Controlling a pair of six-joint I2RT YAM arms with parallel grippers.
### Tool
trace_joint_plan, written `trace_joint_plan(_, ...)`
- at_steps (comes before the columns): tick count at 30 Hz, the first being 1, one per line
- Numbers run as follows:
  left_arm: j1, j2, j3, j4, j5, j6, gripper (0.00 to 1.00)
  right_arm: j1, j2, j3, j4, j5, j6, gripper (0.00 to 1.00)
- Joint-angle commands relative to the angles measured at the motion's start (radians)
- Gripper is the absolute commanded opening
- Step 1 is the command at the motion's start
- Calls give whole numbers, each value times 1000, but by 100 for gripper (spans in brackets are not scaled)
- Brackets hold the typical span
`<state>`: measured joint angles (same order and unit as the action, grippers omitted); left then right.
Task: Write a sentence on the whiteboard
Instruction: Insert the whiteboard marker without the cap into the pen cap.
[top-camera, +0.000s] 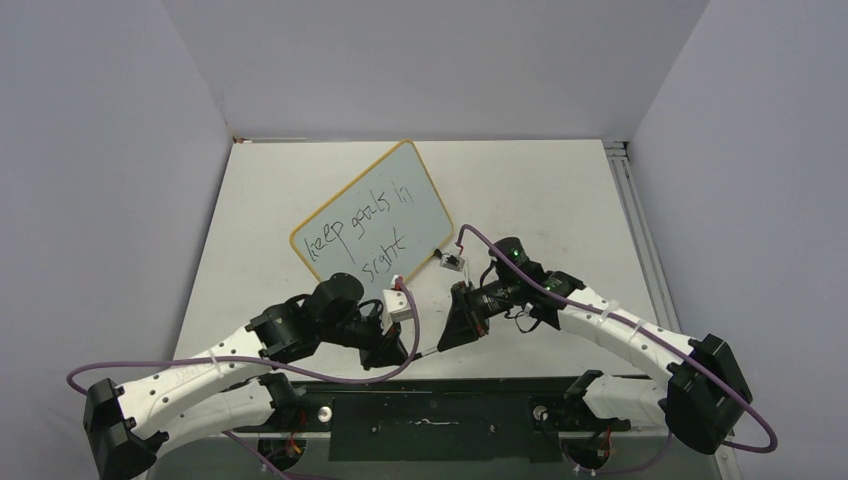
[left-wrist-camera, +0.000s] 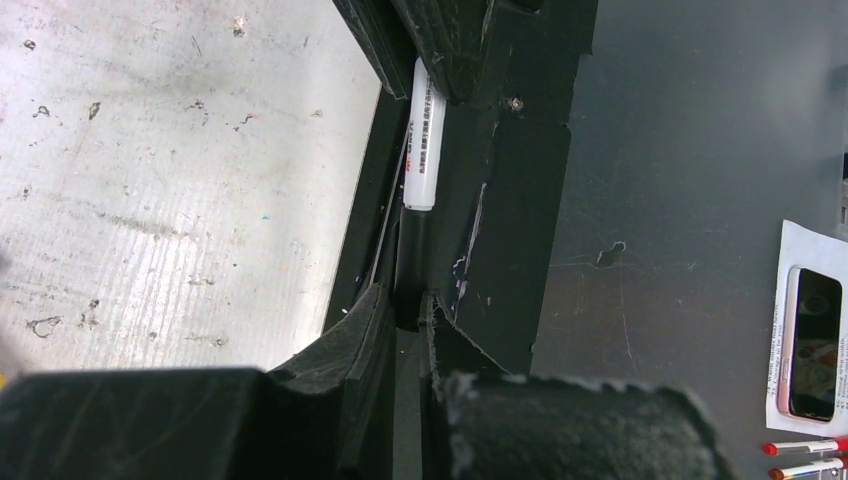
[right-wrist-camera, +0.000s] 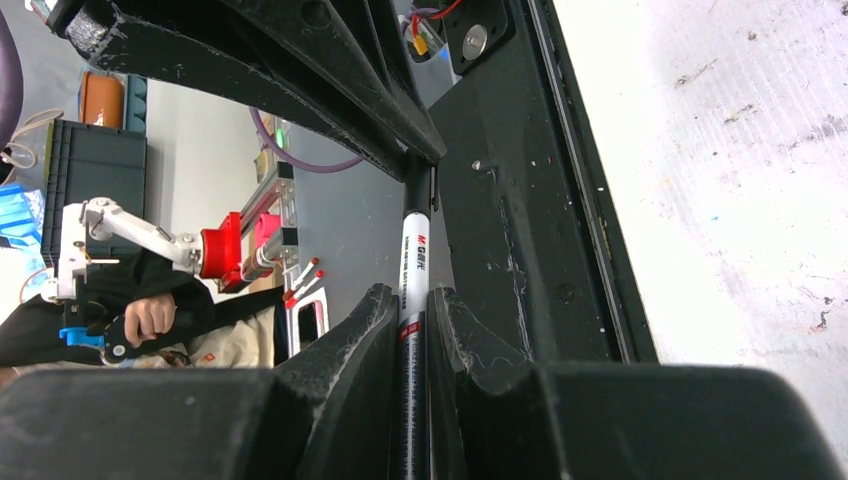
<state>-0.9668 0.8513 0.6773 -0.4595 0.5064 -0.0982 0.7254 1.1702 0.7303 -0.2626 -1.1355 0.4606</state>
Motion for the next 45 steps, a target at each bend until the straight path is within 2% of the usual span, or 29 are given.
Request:
trace_joint_plan(1,0,-9,52,480,-13,-23,0,63,0,-3,139,-11,15,5)
trace_joint_plan(11,0,-12,51,482,-22,-24,0,72,0,-15,158,-3,28,5)
trace_joint_plan(18,2,-7,125,247,-40,70,0,69,-14,31,18,19,-60,5)
trace_joint_plan(25,8,-63,170,80,-127,134,18,41,-49,60,-46,48,-97,5)
trace_joint_plan(30,25,-109,157,85,-139,105,41,19,-108,-12,111,53,22,5)
trace_joint_plan(32,32,-115,149,107,-136,59,47,15,-133,-44,193,61,82,5)
trace_joint_plan(34,44,-118,139,131,-173,10,57,11,-157,-70,265,79,128,5)
trace_joint_plan(37,73,-136,103,204,-242,-145,67,-3,-202,-97,343,132,174,5)
trace_joint_plan(41,138,-177,53,303,-244,-398,71,-32,-285,-142,497,206,275,5)
trace_joint_plan(45,200,-208,15,369,-188,-549,73,-42,-330,-179,609,261,338,5)
